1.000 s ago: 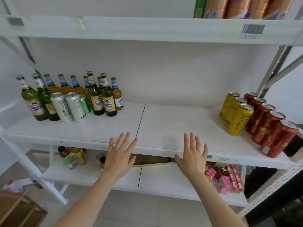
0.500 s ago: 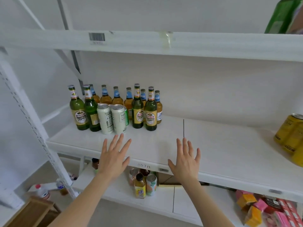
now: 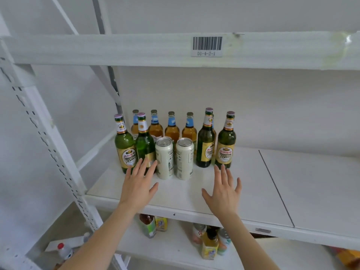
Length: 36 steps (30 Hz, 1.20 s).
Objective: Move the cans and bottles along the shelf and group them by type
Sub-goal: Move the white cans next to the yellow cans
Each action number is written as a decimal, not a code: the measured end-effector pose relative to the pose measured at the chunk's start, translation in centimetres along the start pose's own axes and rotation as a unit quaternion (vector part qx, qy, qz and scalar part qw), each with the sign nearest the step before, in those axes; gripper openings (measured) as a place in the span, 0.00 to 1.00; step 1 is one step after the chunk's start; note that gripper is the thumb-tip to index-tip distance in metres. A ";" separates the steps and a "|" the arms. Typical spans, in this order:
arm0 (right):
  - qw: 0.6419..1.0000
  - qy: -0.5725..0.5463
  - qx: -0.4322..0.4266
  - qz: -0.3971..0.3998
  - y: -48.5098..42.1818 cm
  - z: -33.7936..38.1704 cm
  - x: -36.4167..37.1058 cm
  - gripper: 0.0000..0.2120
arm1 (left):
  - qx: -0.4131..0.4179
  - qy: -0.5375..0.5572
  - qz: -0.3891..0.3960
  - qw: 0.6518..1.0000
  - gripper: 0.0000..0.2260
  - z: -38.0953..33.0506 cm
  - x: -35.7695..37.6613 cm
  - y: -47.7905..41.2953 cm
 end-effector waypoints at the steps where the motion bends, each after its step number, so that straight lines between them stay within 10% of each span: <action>1: 1.000 -0.002 0.012 -0.001 -0.2 0.9 0.5 0.42 | 0.010 0.009 0.004 1.000 0.33 0.8 0.4 -0.6; 14: 0.950 -0.277 0.117 0.080 -5.7 5.5 4.8 0.48 | -0.042 0.406 0.000 0.913 0.41 1.0 2.8 -8.4; 36: 0.777 -0.598 0.169 0.095 -7.2 5.3 7.6 0.35 | -0.155 0.571 0.028 0.806 0.37 0.3 5.5 -10.1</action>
Point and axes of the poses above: each hand's wrist, its own y-axis away from the middle knuckle, its own x-axis out of the palm, z = x × y, the point moved 5 cm from there along -y, towards the middle knuckle, and after that the axes turned 5 degrees about -z, right-handed, at the moved point
